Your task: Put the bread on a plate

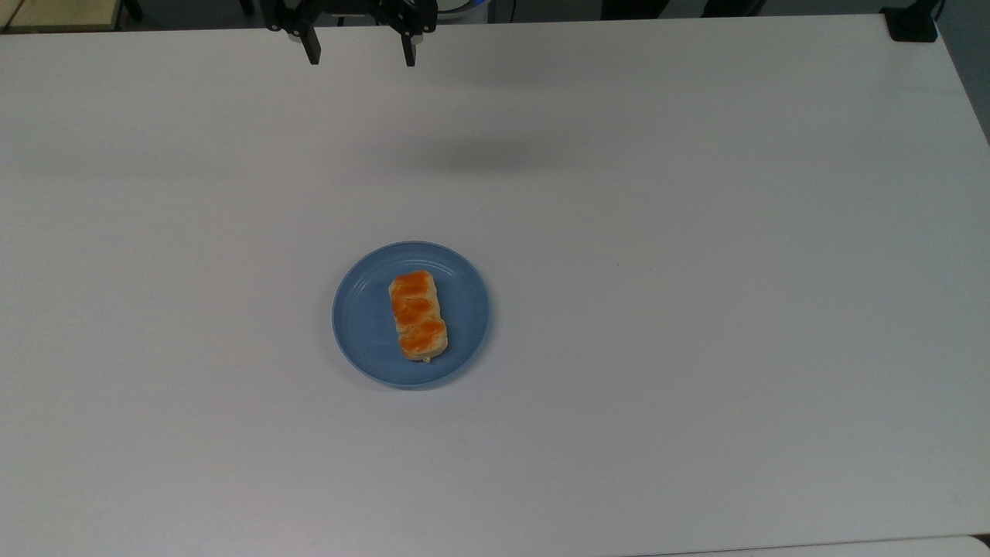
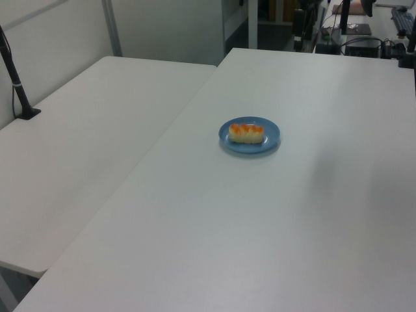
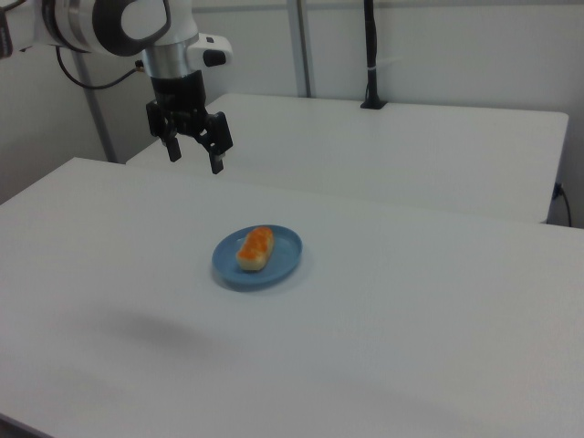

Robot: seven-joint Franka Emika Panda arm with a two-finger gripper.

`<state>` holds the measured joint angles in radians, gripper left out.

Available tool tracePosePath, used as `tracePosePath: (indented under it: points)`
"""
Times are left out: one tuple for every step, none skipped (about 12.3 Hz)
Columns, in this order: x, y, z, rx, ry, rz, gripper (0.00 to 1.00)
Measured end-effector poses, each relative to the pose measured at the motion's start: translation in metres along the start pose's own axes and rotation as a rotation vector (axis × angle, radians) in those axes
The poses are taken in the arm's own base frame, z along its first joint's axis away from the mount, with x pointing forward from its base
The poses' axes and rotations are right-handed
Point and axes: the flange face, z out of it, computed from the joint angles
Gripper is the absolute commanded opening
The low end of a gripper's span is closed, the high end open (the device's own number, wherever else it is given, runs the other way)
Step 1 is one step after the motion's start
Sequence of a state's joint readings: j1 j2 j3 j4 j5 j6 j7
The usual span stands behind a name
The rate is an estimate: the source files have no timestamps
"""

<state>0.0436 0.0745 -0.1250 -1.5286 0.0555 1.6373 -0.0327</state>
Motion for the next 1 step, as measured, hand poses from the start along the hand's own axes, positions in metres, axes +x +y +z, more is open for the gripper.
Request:
tracePosePath:
  points:
    - [-0.0001, -0.0004, 0.0013, 0.0, -0.003, -0.001, 1.0]
